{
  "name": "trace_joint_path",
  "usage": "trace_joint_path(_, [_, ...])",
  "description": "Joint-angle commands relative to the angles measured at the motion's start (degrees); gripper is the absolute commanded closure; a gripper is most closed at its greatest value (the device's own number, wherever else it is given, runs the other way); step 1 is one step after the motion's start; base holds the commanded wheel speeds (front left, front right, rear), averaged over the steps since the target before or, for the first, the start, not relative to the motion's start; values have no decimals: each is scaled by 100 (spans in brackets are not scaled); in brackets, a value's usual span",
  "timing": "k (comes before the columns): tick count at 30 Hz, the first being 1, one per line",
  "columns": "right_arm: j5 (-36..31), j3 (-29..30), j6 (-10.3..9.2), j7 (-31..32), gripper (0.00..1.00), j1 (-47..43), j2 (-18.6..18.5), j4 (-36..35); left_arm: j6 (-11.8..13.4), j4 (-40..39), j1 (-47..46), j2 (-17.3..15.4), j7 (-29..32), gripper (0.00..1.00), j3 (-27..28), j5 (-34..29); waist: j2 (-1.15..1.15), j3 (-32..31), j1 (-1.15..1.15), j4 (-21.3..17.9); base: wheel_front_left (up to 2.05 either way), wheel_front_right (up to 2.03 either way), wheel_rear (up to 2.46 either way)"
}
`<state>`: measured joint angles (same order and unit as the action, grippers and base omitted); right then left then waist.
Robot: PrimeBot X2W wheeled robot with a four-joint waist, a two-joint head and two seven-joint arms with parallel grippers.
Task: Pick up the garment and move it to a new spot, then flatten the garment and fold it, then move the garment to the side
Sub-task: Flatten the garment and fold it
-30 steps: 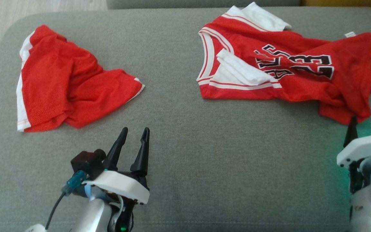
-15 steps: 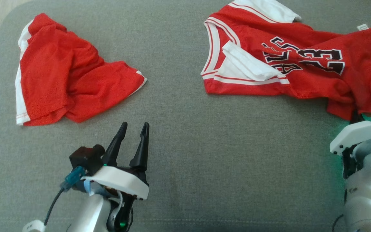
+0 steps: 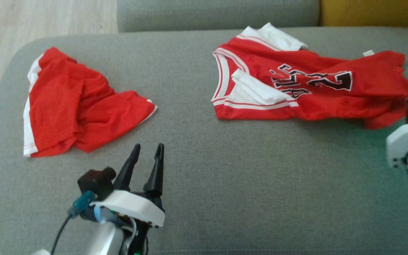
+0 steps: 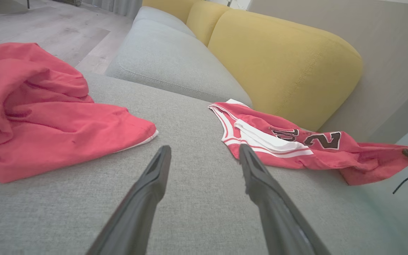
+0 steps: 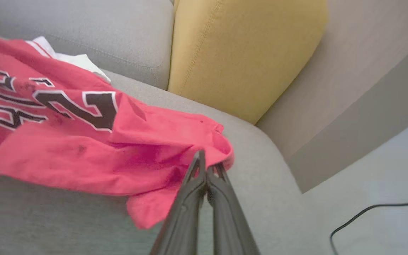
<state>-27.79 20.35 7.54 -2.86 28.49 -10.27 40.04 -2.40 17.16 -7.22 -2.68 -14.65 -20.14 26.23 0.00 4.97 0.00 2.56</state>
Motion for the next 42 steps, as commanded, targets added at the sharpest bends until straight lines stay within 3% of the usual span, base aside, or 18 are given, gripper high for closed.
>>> trace_joint_path(1, [26,-391,-5,71,100,87,-321,-253,44,-191,-96,-20,-35,0,108,40,0,-111,0,-25,0,0,0])
trace_joint_path(7, [484,-1870,-5,411,100,-147,-1841,-375,125,-252,-72,-20,-35,0,-3,137,0,-218,0,68,0,0,0])
trace_joint_path(11, [1124,-2535,-5,694,100,-226,-2747,-444,132,-269,-76,-20,-35,0,-41,144,0,-206,0,151,0,0,0])
trace_joint_path(13, [1884,-2783,-5,804,100,-258,-2888,-499,133,-263,-75,-20,-35,0,-41,135,0,-203,0,180,0,0,0])
trace_joint_path(16, [2059,-3349,-5,1119,100,-374,-3387,-942,123,-251,-74,-20,-35,0,-57,128,0,-201,0,223,0,0,0])
trace_joint_path(20, [2564,-3053,-5,1416,100,-519,-3366,-1370,158,-265,-83,-20,-35,0,-73,148,0,-206,0,243,0,0,0])
trace_joint_path(21, [2603,-2932,-5,1458,58,-589,-3349,-1448,164,-268,-82,-20,-35,0,-79,151,0,-209,0,244,0,0,0])
trace_joint_path(22, [2603,-2932,-5,1458,58,-589,-3349,-1448,164,-268,-82,-20,-35,0,-79,151,0,-209,0,244,0,0,0])
trace_joint_path(23, [2629,-2811,-5,1520,0,-672,-3321,-1504,167,-266,-81,-20,-35,0,-86,148,0,-219,0,244,0,0,0])
trace_joint_path(28, [2879,-2115,-5,1681,0,-975,-2879,-1833,180,-250,-46,-20,-35,0,-18,127,0,-285,0,181,0,0,0])
trace_joint_path(33, [2969,-1586,-5,1554,0,-1023,-2180,-2378,191,-263,-12,-20,-35,0,65,114,0,-333,0,63,0,0,0])
trace_joint_path(42, [3330,-1405,-5,593,0,-1400,-254,-3396,164,-365,1,-20,-35,0,165,92,0,-348,0,-144,0,0,0])
